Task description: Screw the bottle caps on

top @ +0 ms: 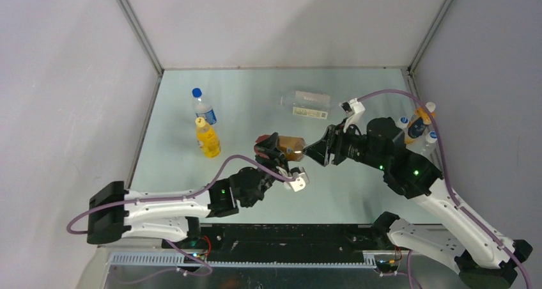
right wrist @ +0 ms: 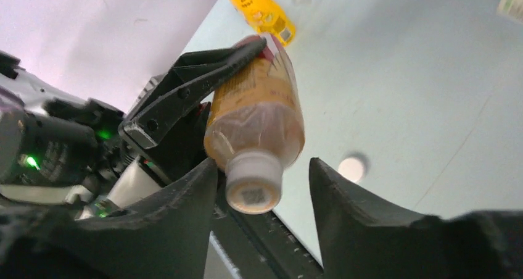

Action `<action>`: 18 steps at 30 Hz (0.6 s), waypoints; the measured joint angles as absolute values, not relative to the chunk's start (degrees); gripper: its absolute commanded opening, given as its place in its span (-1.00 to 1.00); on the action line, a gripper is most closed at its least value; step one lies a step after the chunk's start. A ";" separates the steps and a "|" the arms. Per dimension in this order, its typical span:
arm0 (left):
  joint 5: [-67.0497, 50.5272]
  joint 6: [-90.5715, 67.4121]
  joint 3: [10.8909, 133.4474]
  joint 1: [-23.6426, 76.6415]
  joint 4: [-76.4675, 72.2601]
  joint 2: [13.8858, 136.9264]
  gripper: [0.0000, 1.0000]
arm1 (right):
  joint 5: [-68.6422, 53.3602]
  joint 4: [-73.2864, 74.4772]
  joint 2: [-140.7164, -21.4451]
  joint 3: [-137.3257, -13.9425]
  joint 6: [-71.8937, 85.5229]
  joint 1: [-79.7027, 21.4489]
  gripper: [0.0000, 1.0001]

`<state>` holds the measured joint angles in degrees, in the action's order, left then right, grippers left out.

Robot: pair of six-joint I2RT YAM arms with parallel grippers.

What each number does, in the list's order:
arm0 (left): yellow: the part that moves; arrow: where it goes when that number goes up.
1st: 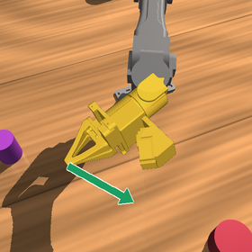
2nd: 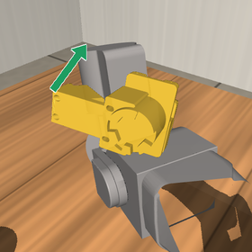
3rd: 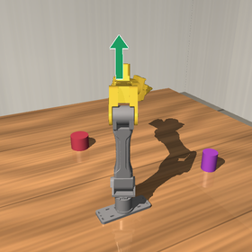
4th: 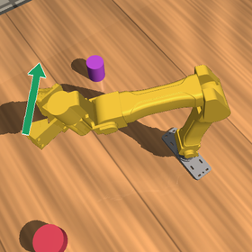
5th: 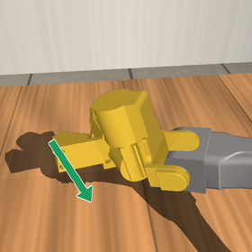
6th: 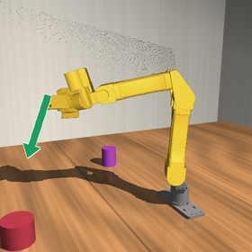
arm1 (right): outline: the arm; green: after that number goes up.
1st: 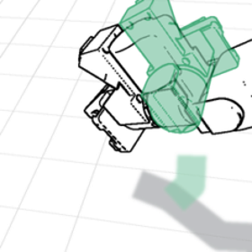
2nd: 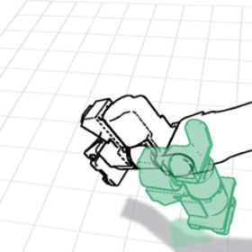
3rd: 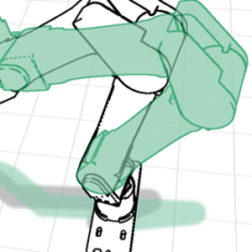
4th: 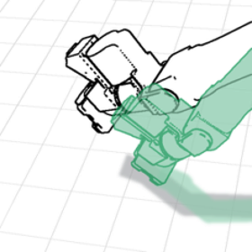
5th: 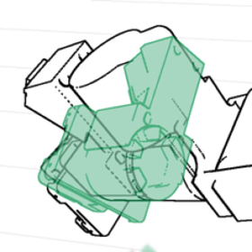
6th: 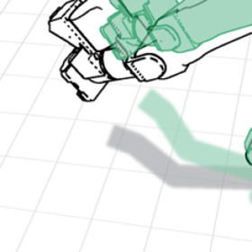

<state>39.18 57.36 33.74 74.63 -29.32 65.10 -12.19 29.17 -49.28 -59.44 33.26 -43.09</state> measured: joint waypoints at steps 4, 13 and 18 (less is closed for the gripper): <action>28.47 50.65 38.26 72.29 -16.69 61.17 -1.00 | -13.45 27.66 -45.93 -59.40 21.78 -43.00 0.49; -2.24 40.01 47.22 61.43 8.75 57.74 -1.00 | -26.44 32.49 -38.24 -59.81 -15.22 -42.87 0.46; -13.56 38.13 52.29 60.10 17.32 60.47 -1.00 | -33.58 38.02 -39.83 -61.93 -29.06 -42.94 0.31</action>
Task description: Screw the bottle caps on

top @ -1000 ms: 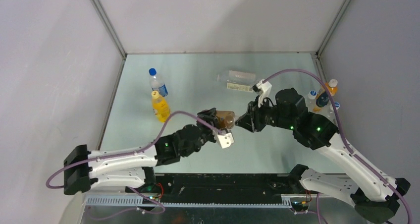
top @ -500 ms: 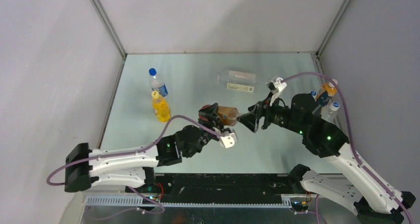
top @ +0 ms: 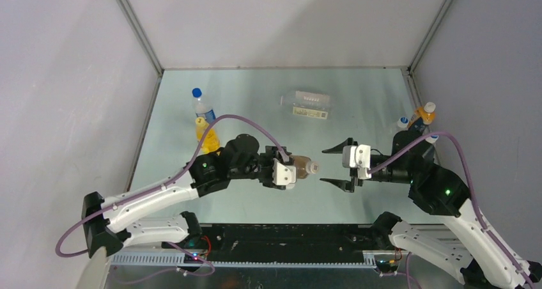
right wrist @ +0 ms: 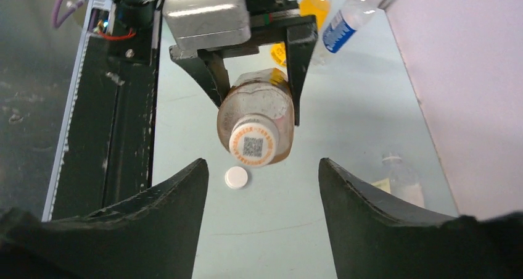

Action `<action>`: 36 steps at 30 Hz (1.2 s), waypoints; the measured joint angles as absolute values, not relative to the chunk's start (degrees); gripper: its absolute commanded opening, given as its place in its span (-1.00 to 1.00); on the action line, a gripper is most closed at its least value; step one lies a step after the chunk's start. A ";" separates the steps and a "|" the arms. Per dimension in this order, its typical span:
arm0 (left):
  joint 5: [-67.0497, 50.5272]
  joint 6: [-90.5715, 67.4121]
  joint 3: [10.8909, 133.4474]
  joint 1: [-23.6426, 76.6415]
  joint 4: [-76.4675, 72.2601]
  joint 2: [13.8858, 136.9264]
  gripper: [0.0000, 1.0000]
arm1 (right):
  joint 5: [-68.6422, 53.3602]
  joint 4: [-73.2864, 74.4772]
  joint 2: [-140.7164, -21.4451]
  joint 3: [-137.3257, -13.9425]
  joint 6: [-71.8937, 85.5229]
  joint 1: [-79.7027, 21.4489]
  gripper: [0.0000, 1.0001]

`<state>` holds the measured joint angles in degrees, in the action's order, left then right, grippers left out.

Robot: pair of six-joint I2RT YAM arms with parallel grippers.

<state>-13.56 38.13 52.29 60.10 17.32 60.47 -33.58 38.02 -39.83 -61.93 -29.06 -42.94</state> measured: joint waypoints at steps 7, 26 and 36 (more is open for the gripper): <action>-18.94 37.47 54.74 59.96 22.15 63.31 -1.00 | -37.17 42.74 -43.79 -63.83 -36.82 -44.01 0.08; -20.21 37.45 55.64 59.72 24.32 64.90 -1.00 | -39.79 47.33 -47.48 -65.21 -39.13 -45.39 -0.17; -21.71 35.86 55.77 59.59 25.26 65.28 -1.00 | -38.39 47.59 -48.64 -65.58 -36.14 -45.84 -0.99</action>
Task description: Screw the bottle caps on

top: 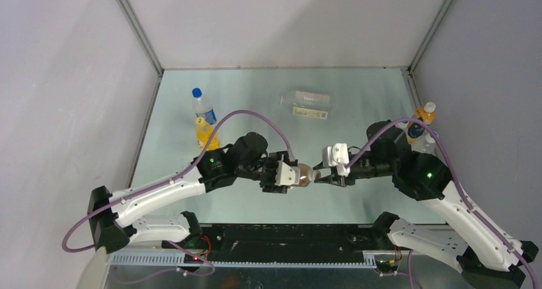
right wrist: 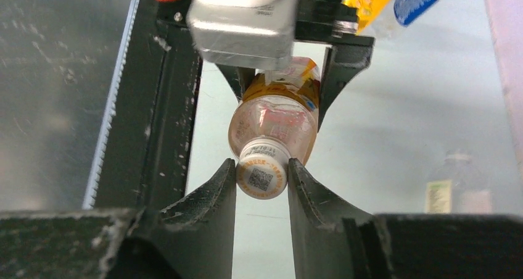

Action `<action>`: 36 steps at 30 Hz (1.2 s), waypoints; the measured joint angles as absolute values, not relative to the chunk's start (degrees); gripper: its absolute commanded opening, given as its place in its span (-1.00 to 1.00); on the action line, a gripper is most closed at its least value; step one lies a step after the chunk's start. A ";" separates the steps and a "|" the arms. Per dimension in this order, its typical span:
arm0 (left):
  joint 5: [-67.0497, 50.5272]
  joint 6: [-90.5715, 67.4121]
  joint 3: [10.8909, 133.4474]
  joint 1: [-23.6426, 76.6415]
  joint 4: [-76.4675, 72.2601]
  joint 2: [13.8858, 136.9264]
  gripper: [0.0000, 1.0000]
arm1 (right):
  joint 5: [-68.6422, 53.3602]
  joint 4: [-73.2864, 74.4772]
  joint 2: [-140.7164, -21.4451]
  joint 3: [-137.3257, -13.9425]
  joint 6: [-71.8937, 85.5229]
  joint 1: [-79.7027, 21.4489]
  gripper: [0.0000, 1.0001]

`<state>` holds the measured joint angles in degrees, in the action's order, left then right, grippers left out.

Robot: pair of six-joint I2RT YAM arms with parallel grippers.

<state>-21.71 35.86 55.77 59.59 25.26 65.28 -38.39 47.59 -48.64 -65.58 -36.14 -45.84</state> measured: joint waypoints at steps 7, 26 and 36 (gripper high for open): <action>-14.46 33.41 54.24 60.86 21.23 64.60 -1.00 | -26.26 43.33 -49.43 -65.82 -12.95 -46.30 -1.00; 38.35 42.28 41.04 76.95 -17.45 71.72 -1.00 | 0.93 39.33 -47.55 -62.02 39.42 -46.28 0.30; 6.15 32.73 46.72 64.77 5.15 66.72 -1.00 | -13.04 34.46 -41.19 -61.84 -3.55 -46.26 0.68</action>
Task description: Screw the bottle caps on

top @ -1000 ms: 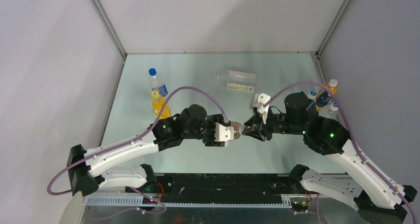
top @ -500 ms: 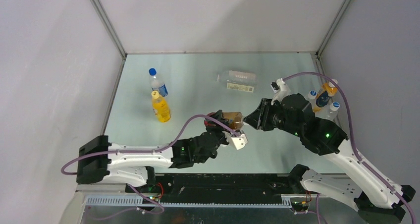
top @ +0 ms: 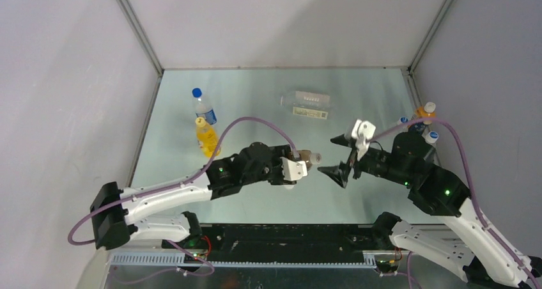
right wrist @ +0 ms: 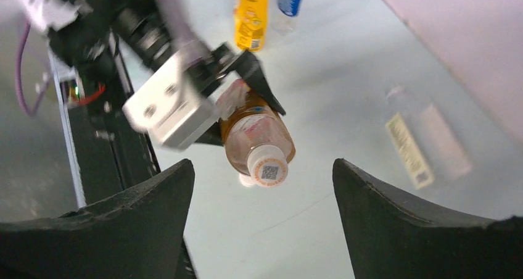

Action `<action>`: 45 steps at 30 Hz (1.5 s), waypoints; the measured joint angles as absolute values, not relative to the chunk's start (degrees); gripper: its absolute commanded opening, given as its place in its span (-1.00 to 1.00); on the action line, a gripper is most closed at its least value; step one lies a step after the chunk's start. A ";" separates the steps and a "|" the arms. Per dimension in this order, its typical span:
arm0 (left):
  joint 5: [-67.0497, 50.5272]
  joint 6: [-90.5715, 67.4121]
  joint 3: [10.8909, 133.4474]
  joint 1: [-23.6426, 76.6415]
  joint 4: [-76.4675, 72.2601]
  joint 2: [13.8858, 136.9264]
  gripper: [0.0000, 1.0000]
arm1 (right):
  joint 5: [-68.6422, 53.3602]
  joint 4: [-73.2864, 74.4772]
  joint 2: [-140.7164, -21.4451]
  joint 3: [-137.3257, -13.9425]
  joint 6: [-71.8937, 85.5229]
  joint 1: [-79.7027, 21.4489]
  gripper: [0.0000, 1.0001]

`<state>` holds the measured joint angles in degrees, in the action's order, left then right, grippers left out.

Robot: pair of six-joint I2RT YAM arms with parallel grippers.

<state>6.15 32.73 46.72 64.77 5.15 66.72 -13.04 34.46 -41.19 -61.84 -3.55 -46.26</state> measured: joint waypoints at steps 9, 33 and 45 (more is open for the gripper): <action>-19.09 31.42 53.10 59.29 19.40 66.87 -1.00 | -28.88 43.31 -41.58 -62.74 -32.64 -46.28 0.49; -27.20 32.53 56.86 57.74 27.86 69.32 -1.00 | -36.01 51.11 -50.11 -65.98 -40.18 -46.26 -1.00; -3.40 37.85 47.66 58.85 14.61 61.36 -1.00 | -18.55 38.74 -55.77 -66.11 6.31 -44.97 -1.00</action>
<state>-3.40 37.85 47.66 58.85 14.61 61.36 -18.55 38.74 -55.77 -66.11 6.31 -44.97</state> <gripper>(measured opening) 0.655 0.334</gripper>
